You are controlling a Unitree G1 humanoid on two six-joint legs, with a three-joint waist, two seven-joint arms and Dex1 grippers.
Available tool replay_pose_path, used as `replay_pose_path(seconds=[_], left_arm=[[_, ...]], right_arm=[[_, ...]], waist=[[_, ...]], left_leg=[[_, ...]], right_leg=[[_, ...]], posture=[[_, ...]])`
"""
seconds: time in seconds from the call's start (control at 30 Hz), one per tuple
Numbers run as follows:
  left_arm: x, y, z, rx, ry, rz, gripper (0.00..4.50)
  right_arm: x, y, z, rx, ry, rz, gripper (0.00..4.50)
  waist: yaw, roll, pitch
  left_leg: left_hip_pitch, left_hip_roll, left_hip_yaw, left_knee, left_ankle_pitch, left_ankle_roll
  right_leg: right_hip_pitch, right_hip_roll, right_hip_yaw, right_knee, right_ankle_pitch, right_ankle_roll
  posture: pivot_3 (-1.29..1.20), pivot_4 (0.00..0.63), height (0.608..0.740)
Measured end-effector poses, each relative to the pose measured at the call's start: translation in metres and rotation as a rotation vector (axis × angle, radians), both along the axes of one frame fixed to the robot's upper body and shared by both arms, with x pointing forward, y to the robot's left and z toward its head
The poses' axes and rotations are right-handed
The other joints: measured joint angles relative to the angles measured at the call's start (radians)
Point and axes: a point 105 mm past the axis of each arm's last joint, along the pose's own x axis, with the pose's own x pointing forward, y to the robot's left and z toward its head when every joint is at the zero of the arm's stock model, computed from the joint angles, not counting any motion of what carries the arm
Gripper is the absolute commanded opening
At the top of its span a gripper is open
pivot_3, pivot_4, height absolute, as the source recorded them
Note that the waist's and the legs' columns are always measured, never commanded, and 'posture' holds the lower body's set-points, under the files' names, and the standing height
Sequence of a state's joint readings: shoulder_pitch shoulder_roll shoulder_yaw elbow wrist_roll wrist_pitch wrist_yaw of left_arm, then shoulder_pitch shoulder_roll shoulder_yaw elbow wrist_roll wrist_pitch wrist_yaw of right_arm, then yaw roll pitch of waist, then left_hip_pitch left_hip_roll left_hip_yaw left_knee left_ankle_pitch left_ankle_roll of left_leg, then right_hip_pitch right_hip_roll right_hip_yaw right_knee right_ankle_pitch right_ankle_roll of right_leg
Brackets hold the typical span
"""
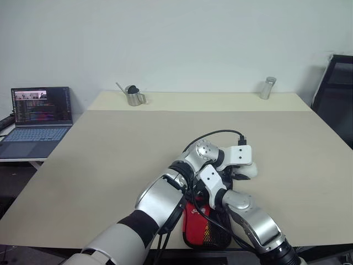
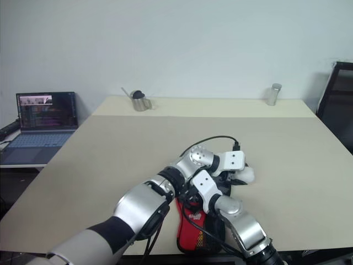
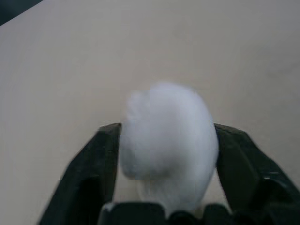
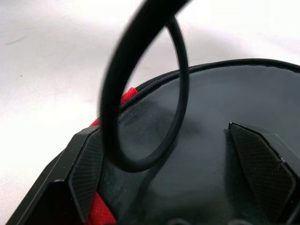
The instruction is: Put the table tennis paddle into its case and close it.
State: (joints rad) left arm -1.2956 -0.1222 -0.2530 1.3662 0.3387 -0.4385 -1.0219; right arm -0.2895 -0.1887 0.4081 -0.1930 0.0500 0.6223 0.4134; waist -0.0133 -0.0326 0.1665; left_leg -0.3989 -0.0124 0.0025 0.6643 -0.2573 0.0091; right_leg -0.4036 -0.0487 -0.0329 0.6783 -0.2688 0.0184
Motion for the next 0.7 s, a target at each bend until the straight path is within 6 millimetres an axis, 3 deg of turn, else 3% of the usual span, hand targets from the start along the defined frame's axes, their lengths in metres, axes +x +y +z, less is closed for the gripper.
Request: replay_pose_path(seconds=[0.23,0.4,0.57,0.7], left_arm=[[-0.003,0.018,0.002,0.027,0.069,-0.070,3.85],[0.028,0.063,0.038,-0.018,-0.038,0.022,3.85],[0.057,0.109,0.051,0.042,-0.183,0.191,3.85],[0.070,0.131,0.064,-0.019,-0.191,0.310,3.85]], right_arm=[[0.000,0.011,0.002,-0.003,0.000,0.036,4.50],[0.004,0.007,0.000,0.003,0.021,0.031,4.50],[0.000,0.008,0.001,0.014,0.034,0.074,4.50],[0.001,0.008,0.004,0.026,0.030,0.076,4.50]], waist=[[-0.022,0.000,0.001],[-0.016,0.001,0.000],[-0.017,0.001,0.000],[-0.017,0.001,0.000]], left_leg=[[0.000,0.004,0.000,0.000,0.000,0.000],[0.001,0.007,-0.003,0.000,0.000,0.000],[0.001,0.006,-0.002,0.000,0.000,0.000],[0.000,0.006,-0.003,0.000,0.000,0.000]], right_leg=[[-0.001,0.005,0.001,0.000,0.000,0.000],[0.000,0.010,-0.001,0.002,0.000,0.000],[0.000,0.010,0.000,0.001,0.000,0.000],[-0.001,0.010,-0.001,0.001,0.000,0.000]], posture=[[0.00,0.150,0.740],[0.00,0.150,0.740],[0.00,0.150,0.740],[0.00,0.150,0.740]])
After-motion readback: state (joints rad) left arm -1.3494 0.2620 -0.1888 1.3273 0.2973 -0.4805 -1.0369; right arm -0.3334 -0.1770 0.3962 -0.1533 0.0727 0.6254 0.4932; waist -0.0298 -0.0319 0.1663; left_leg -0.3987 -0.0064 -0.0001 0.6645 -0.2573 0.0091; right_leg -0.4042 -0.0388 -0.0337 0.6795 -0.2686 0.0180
